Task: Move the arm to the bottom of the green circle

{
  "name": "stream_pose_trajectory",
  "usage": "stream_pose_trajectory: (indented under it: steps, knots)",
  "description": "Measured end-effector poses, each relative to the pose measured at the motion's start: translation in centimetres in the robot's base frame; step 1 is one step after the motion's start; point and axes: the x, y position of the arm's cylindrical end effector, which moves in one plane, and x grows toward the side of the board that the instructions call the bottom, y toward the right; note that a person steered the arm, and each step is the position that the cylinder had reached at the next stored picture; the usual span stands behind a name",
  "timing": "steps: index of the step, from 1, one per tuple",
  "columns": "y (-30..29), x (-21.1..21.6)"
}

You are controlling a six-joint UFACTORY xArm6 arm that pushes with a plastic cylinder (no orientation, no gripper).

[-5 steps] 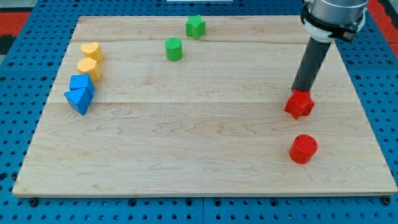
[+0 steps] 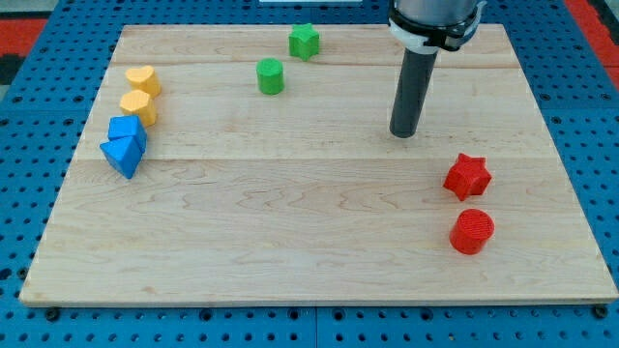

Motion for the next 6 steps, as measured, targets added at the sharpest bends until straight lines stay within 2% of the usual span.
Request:
stream_pose_trajectory:
  steps: [1,2,4,6]
  knots:
    - [0.0,0.0]
    - [-2.9,0.5]
    - [-15.5,-0.5]
    - [-23.1,-6.7]
